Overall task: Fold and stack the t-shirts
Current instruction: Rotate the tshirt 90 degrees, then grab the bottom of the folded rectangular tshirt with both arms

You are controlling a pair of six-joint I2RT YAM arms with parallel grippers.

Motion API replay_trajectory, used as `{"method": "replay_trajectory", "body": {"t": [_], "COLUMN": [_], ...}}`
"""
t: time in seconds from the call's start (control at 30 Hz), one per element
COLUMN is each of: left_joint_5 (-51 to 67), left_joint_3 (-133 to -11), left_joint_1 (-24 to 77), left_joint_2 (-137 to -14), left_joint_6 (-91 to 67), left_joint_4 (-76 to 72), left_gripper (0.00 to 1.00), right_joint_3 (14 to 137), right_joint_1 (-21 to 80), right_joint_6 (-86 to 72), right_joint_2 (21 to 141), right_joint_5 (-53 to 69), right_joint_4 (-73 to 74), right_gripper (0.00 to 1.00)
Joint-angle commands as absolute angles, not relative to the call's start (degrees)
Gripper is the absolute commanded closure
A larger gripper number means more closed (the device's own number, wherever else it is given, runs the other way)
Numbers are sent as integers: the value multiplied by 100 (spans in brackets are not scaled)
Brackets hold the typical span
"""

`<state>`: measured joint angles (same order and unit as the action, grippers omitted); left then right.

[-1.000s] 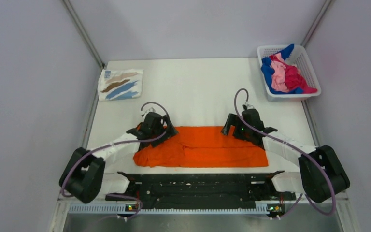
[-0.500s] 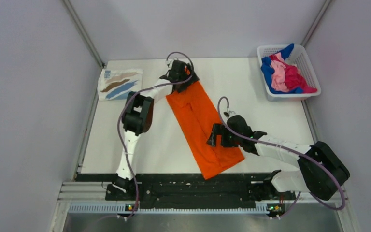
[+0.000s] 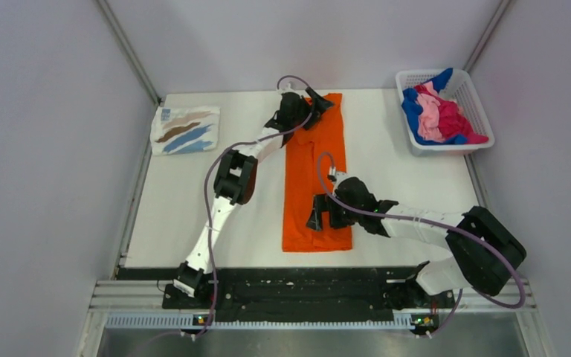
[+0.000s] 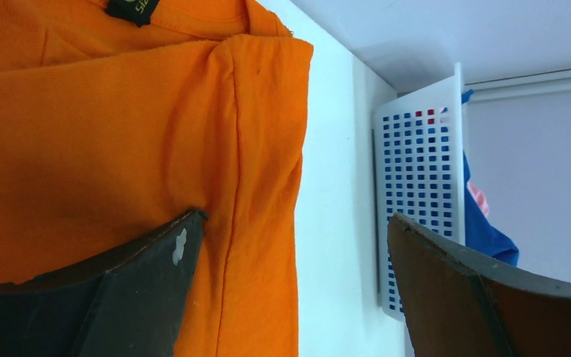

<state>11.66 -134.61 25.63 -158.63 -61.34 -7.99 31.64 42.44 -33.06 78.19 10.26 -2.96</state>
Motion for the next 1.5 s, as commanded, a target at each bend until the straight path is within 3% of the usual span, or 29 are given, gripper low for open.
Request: {"method": "replay_trajectory", "body": {"t": [0.0,0.23,0.4,0.57,0.73,0.9,1.1,1.17,1.47], "left_joint_5": [1267,1355,1634,1429,573,245,143,624,1127], "left_joint_3": [-13817,-13562,-12707,-10920,-8617,-6584,-5297,-4871,-3987], "left_joint_1": [2497,2522,2528,2653,3059,3646,4061,4249,4658], "left_joint_2": [-16163,-15283,-14053,-12186,-10059,-8712,-7760,-7561,-7375], "left_joint_6": [-6480,-5793,-5109,-4422,-3867,-3948,-4488,-4620,-4882], "left_joint_4": [-1094,-593,-206,297,931,1377,2028,1737,2265], "left_gripper": [1,1,1,1,1,2,6,7,16], "right_joint_3": [3637,3656,3351,2964,2464,2252,2103,2062,1967], "right_joint_1": [4442,4447,4449,4388,4342,4298,4280,4280,4274], "right_joint_6": [-3131,-3171,-3474,-4035,-4134,-4377,-4609,-4645,-4778], "right_joint_2": [7997,7258,6388,5656,5139,4884,4727,4748,5081], "right_joint_5": [1100,301,-582,-1214,-784,-488,-78,-118,-202], "right_joint_4": [-192,153,441,1011,1092,1527,1694,1721,1718], "right_gripper": [1,1,1,1,2,5,11,13,31]}}
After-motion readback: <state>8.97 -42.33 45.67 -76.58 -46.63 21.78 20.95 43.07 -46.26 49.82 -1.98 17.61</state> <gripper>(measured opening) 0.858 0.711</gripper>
